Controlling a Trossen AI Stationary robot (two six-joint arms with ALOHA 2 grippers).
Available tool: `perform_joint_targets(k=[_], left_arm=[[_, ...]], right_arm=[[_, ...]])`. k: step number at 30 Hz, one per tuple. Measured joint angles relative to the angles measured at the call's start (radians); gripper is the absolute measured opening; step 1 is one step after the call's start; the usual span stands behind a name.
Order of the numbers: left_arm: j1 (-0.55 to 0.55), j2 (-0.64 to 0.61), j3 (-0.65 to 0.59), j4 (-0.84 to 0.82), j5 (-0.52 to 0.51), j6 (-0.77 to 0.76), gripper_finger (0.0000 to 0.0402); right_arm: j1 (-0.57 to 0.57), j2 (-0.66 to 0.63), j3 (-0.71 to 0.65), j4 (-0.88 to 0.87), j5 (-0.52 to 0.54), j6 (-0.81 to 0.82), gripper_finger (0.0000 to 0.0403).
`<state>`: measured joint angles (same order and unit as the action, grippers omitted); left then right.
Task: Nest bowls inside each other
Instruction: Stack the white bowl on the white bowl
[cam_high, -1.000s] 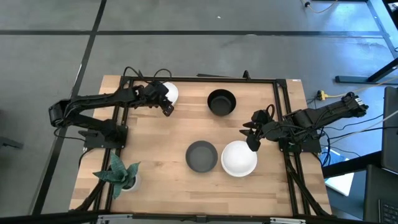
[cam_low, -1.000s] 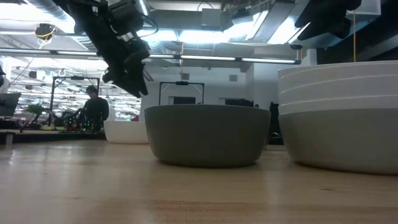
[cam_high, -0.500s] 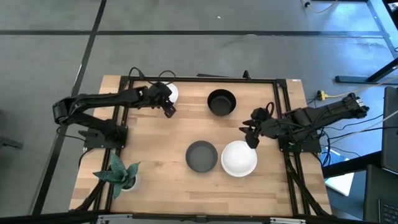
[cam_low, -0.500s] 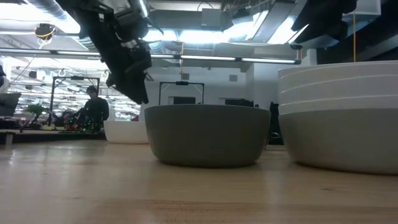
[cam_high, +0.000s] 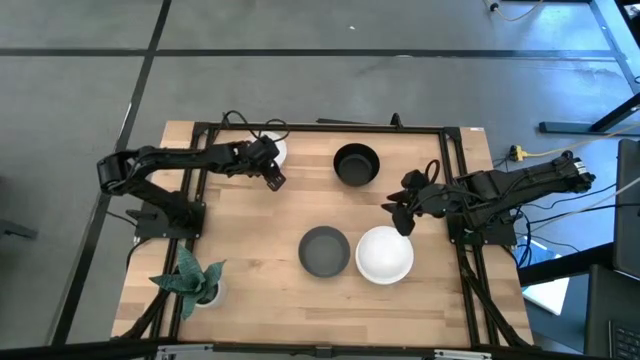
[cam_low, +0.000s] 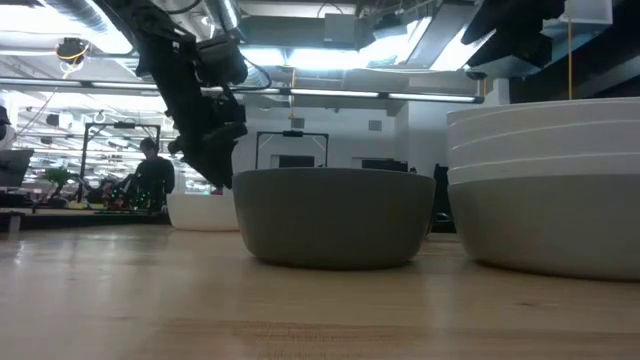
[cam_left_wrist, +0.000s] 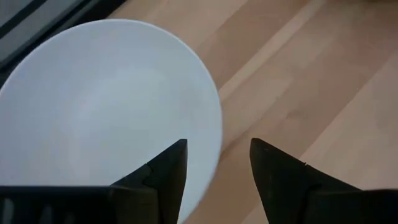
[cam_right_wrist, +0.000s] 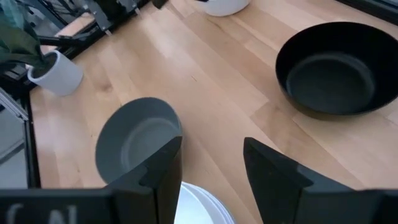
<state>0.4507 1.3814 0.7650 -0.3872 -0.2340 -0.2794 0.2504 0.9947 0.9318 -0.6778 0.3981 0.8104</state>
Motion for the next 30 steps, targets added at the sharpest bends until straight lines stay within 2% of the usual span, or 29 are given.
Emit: perform_joint_targets(k=[24, 27, 30], left_arm=[[0.005, 0.08, -0.001, -0.022, 0.016, 0.047, 0.0167], [0.005, 0.08, -0.001, -0.022, 0.016, 0.047, 0.0149], [0.005, 0.08, -0.001, -0.023, 0.02, 0.047, 0.0115]], right_arm=[[0.0, 0.0, 0.0, 0.07, 0.03, 0.023, 0.0171], [0.0, 0.0, 0.0, 0.072, 0.03, 0.022, 0.0171], [0.0, 0.0, 0.0, 0.077, 0.03, 0.023, 0.0171]])
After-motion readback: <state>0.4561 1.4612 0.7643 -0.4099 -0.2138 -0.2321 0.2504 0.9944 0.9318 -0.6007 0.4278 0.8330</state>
